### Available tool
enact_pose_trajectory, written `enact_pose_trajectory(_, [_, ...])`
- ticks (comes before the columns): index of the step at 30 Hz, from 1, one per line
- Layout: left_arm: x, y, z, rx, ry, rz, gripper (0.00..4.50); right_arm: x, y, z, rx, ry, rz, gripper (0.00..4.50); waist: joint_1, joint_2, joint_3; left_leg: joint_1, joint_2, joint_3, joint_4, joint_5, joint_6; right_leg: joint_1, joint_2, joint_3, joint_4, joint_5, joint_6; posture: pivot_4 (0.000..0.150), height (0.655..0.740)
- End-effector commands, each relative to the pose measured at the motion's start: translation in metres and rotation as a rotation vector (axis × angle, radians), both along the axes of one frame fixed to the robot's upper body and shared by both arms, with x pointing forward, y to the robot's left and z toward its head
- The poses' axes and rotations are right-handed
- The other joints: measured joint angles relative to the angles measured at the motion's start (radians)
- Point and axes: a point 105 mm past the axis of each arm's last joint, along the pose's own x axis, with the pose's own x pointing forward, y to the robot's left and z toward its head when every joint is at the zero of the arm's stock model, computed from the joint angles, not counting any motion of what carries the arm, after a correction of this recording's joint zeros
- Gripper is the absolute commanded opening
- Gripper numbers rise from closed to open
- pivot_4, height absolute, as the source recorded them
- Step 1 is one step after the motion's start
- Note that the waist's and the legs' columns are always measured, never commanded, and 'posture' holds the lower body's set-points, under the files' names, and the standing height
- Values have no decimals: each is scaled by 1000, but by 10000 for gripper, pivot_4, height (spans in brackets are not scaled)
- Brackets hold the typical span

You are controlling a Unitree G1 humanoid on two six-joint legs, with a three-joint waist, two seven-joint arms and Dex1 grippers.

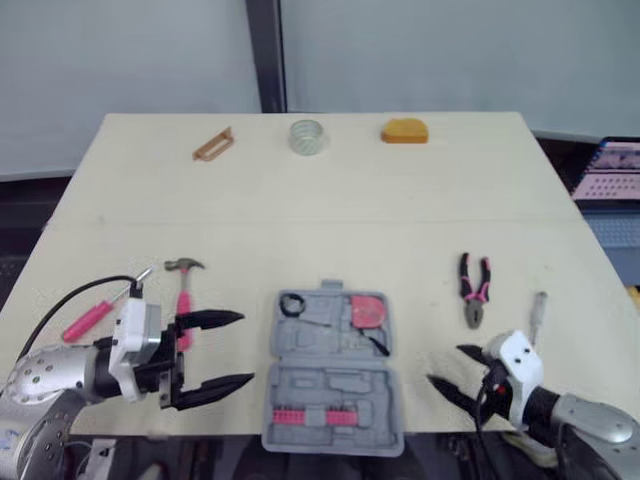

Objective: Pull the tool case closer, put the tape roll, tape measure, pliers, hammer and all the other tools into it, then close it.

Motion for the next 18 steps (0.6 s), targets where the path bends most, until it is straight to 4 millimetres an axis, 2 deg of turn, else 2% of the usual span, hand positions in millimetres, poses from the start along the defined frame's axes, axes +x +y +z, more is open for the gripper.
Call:
enact_pose_trajectory(1, [-1, -5, 1, -12, -23, -83, 45000, 16, -25, 9, -1, -51, -278, 44799, -7, 1, 0, -1, 0, 0, 1, 0, 0, 0, 0, 0, 1, 0, 0, 1500, 7400])
enact_pose_trajectory(9, [11, -9, 3, -7, -57, -118, 45000, 58, -22, 21, 77, -109, -528, 44799, -13, 2, 0, -1, 0, 0, 0, 0, -1, -2, 0, 2, 2, 0, 0, 1500, 7400])
enact_pose_trajectory(18, [15, -6, 4, 12, -76, -103, 45000, 88, -24, 14, 23, -82, -606, 44799, -15, 3, 0, -1, 0, 1, 0, 0, -1, -3, 0, 2, 3, 0, 0, 1500, 7400])
